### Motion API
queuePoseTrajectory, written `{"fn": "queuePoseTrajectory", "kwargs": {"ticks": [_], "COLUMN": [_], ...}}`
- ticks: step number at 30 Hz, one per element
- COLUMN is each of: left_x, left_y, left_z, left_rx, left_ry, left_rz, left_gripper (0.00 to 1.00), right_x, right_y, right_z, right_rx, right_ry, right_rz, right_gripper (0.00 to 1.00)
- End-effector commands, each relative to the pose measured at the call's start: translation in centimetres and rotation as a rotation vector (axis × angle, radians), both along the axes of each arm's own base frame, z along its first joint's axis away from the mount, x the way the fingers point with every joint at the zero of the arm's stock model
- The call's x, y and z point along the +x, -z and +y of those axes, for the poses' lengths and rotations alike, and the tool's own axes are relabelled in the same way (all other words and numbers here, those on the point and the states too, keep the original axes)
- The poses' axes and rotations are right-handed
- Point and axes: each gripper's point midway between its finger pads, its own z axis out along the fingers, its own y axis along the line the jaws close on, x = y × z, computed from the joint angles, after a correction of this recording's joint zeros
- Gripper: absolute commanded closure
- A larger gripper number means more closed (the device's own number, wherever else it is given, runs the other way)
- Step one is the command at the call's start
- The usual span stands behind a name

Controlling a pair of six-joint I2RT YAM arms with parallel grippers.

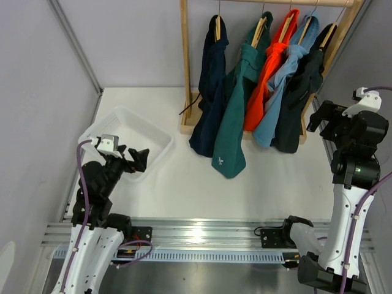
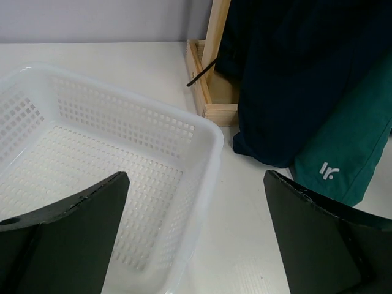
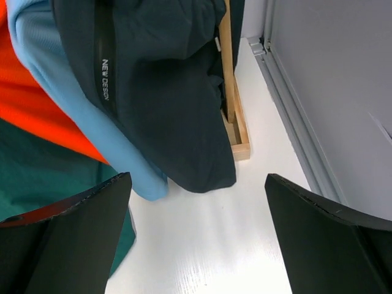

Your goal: Remove the shorts from the hanger

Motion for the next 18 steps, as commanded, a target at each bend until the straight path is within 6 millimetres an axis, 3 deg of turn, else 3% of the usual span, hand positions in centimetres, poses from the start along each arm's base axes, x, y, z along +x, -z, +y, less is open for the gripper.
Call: {"fn": "queuePoseTrajectory", "kwargs": {"ticks": [1, 3, 7, 10, 11, 12, 14, 15, 16, 18], "left_x": [-0.1, -0.1, -0.1, 0.0, 0.0, 0.0, 0.0, 0.0, 0.0, 0.0], "left_y": [-2.1, -2.0, -2.0, -1.9, -1.9, -1.9, -1.8, -1.8, -1.9, -1.7], "left_z": [-0.6, -0.6, -0.6, -0.6, -0.7, -0.7, -0.8, -0.8, -0.8, -0.8], "left_rx": [-0.019, -0.017, -0.017, -0.017, -0.017, -0.017, -0.017, -0.017, -0.017, -0.017], "left_ry": [0.03, 0.03, 0.03, 0.033, 0.034, 0.036, 0.039, 0.039, 0.039, 0.039], "left_rz": [-0.067, -0.063, -0.063, -0.06, -0.06, -0.06, -0.057, -0.057, -0.058, -0.055], "left_gripper": [0.01, 0.01, 0.01, 0.01, 0.01, 0.01, 0.01, 0.01, 0.01, 0.01], "right_x": [-0.7, -1.0, -1.2, -0.6, -0.5, -0.5, 1.8, 2.0, 4.2, 5.3], "right_y": [-2.8, -4.8, -4.8, -5.9, -5.9, -7.9, -8.0, -10.3, -9.7, -11.8], "right_z": [-0.4, 0.3, 5.4, 5.9, 6.0, 5.9, 5.5, 5.5, 4.9, 4.6], "right_rx": [-0.019, -0.099, -0.382, -0.408, -0.372, -0.351, -0.219, -0.195, -0.127, -0.012], "right_ry": [0.04, -0.024, -0.453, -0.513, -0.512, -0.484, -0.462, -0.44, -0.42, -0.375], "right_rz": [-0.076, -0.16, -0.156, -0.147, -0.122, -0.152, -0.104, -0.139, -0.103, -0.139], "right_gripper": [0.0, 0.01, 0.01, 0.01, 0.0, 0.0, 0.01, 0.01, 0.01, 0.01]}}
